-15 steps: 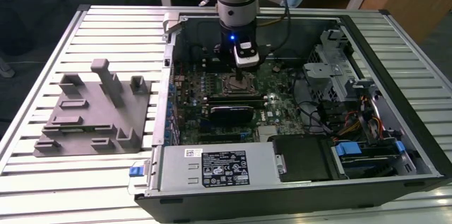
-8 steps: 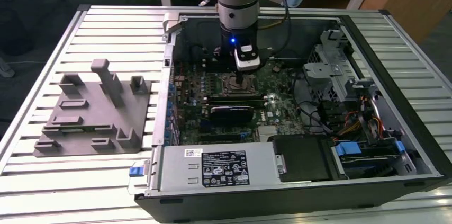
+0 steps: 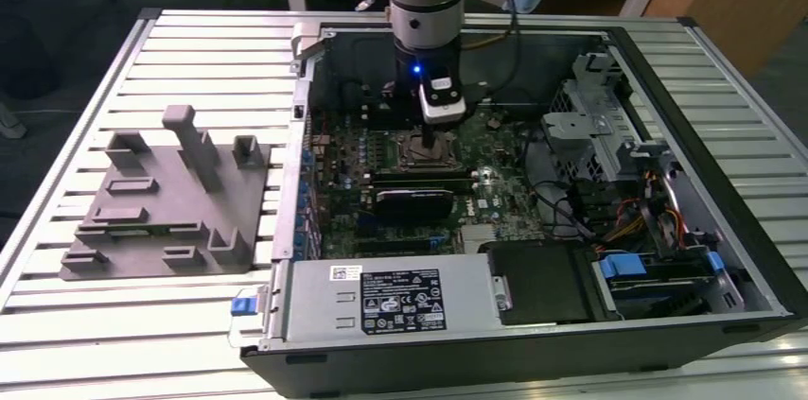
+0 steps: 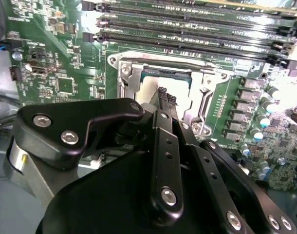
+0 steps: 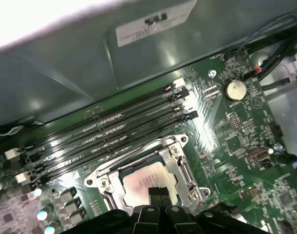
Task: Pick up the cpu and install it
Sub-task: 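Install the first cpu locking lever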
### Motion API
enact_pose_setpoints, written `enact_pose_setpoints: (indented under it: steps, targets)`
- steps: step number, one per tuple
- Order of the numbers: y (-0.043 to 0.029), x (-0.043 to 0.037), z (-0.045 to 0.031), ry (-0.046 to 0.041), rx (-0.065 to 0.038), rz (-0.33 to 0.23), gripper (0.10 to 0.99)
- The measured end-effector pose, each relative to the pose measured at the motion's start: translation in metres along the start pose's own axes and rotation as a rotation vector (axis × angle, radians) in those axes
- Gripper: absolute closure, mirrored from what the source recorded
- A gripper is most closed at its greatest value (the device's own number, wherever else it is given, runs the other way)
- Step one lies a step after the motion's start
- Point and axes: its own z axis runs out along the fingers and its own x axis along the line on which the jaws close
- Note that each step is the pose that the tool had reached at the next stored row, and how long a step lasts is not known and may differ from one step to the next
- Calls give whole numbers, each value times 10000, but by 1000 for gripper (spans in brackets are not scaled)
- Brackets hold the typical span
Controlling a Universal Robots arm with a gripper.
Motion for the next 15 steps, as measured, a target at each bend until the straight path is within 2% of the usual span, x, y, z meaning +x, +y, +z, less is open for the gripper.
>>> enact_pose_setpoints:
  steps: [8,10,15]
  targets:
    - [6,-30,-260,0,0,0,980]
    - [7,-33,-287,0,-1,0,980]
    - [7,-34,-289,0,-1,0,980]
